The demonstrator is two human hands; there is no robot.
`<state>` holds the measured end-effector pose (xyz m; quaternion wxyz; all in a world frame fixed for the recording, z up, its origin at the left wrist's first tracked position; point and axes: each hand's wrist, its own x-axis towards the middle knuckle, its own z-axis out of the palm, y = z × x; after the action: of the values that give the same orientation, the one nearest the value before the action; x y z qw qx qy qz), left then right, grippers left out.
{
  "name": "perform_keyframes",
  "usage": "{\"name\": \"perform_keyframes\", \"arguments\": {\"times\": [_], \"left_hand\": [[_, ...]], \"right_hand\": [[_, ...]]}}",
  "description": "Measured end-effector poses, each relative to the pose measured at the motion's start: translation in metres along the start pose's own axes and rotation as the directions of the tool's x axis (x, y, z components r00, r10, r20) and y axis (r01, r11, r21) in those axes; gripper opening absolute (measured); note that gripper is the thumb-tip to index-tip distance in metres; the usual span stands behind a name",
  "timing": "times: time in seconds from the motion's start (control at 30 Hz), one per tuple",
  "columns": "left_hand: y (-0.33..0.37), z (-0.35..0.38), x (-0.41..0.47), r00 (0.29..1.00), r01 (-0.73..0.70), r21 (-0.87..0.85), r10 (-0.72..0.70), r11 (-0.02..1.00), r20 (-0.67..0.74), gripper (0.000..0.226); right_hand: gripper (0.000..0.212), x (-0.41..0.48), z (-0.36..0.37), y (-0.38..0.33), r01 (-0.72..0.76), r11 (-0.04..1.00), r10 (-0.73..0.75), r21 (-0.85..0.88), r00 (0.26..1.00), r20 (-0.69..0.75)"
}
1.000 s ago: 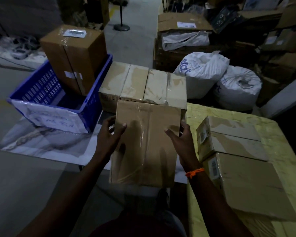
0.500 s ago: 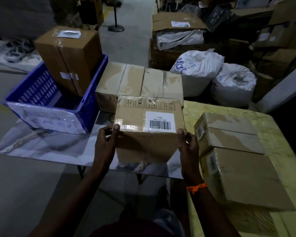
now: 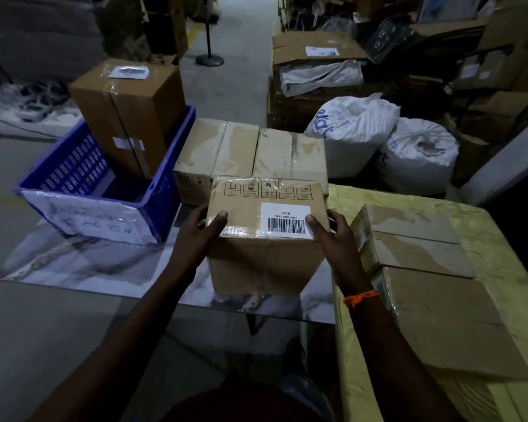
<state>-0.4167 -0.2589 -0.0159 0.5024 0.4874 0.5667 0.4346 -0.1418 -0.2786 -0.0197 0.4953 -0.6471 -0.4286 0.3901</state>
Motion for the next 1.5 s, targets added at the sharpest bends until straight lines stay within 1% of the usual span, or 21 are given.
{"name": "perform_keyframes", "arguments": {"times": [0.07,0.13,0.2,0.27,0.33,0.43,0.57,0.67,0.77,0.83,0.9,0.93,1.0,1.03,1.1,1.13,1.2,1.27,1.33,1.4,1.5], "left_hand": [[0.006,0.001,0.002,0.995,0.015,-0.023,-0.012,1.0,0.095,0.036],[0.009,-0.002,-0.002,0.989,0.017,-0.02,-0.014,1.0,0.147,0.035],[0.01,-0.01,-0.011,0.985,0.005,-0.02,-0.002,1.0,0.17,0.037],[0.008,-0.019,-0.022,0.985,-0.02,-0.053,0.029,0.998,0.169,0.041],[0.004,-0.027,-0.032,0.987,-0.043,-0.112,0.06,0.993,0.147,0.045],[-0.011,-0.037,-0.042,0.992,-0.074,-0.148,0.087,0.986,0.086,0.05],[-0.035,-0.051,-0.058,0.993,-0.089,-0.155,0.1,0.984,0.064,0.065],[-0.054,-0.061,-0.072,0.989,-0.083,-0.162,0.102,0.983,0.108,0.077],[-0.07,-0.07,-0.083,0.99,-0.044,-0.147,0.063,0.988,0.125,0.083],[-0.073,-0.072,-0.088,0.992,0.026,-0.208,0.0,0.978,0.126,0.082],[-0.071,-0.069,-0.092,0.984,0.16,-0.306,-0.127,0.939,0.126,0.075],[-0.071,-0.067,-0.092,0.968,0.243,-0.343,-0.206,0.907,0.142,0.068],[-0.069,-0.062,-0.093,0.923,0.378,-0.33,-0.328,0.865,0.198,0.061],[-0.072,-0.06,-0.094,0.916,0.391,-0.298,-0.339,0.871,0.212,0.063],[-0.082,-0.054,-0.094,0.932,0.344,-0.256,-0.296,0.903,0.208,0.065],[-0.088,-0.052,-0.094,0.94,0.325,-0.261,-0.278,0.909,0.2,0.056],[-0.099,-0.049,-0.091,0.944,0.325,-0.316,-0.285,0.891,0.169,0.042],[-0.11,-0.049,-0.089,0.939,0.342,-0.331,-0.306,0.879,0.156,0.044],[-0.117,-0.049,-0.09,0.929,0.366,-0.242,-0.341,0.899,0.142,0.05],[-0.118,-0.049,-0.09,0.929,0.363,-0.147,-0.346,0.92,0.129,0.051],[-0.118,-0.047,-0.085,0.934,0.355,-0.109,-0.348,0.929,0.075,0.047]], "right_hand": [[0.052,0.006,0.001,-0.004,-0.017,1.0,0.02,-0.025,0.994,0.103],[0.054,0.006,0.002,-0.004,-0.026,0.999,0.029,-0.024,0.988,0.151],[0.054,0.0,0.005,-0.001,-0.032,0.999,0.031,0.003,0.99,0.141],[0.053,-0.011,0.009,0.002,-0.035,0.998,0.029,0.046,0.991,0.127],[0.046,-0.022,0.013,0.002,-0.048,0.992,0.038,0.113,0.996,0.086],[0.037,-0.033,0.019,0.001,-0.109,0.966,0.099,0.233,0.994,0.053],[0.048,-0.046,0.019,-0.005,-0.172,0.965,0.162,0.199,0.984,0.069],[0.046,-0.055,0.015,-0.001,-0.23,0.948,0.211,0.219,0.972,0.106],[0.05,-0.064,0.012,0.012,-0.319,0.92,0.288,0.228,0.944,0.161],[0.048,-0.071,0.012,0.022,-0.363,0.9,0.33,0.243,0.929,0.165],[0.05,-0.076,0.01,0.033,-0.361,0.897,0.337,0.256,0.932,0.136],[0.046,-0.08,0.008,0.036,-0.361,0.896,0.339,0.258,0.932,0.127],[0.036,-0.089,0.006,0.044,-0.393,0.886,0.364,0.245,0.918,0.154],[0.031,-0.092,0.005,0.052,-0.399,0.892,0.367,0.211,0.913,0.178],[0.023,-0.099,0.006,0.065,-0.362,0.925,0.33,0.119,0.918,0.221],[0.02,-0.104,0.009,0.071,-0.343,0.935,0.318,0.086,0.921,0.225],[0.016,-0.108,0.017,0.082,-0.332,0.94,0.312,0.076,0.929,0.199],[0.009,-0.109,0.024,0.093,-0.397,0.908,0.374,0.137,0.912,0.166],[0.013,-0.109,0.028,0.102,-0.453,0.88,0.43,0.143,0.887,0.168],[0.018,-0.107,0.03,0.113,-0.46,0.879,0.44,0.124,0.883,0.161],[0.025,-0.099,0.029,0.119,-0.449,0.89,0.435,0.079,0.888,0.147]]}}
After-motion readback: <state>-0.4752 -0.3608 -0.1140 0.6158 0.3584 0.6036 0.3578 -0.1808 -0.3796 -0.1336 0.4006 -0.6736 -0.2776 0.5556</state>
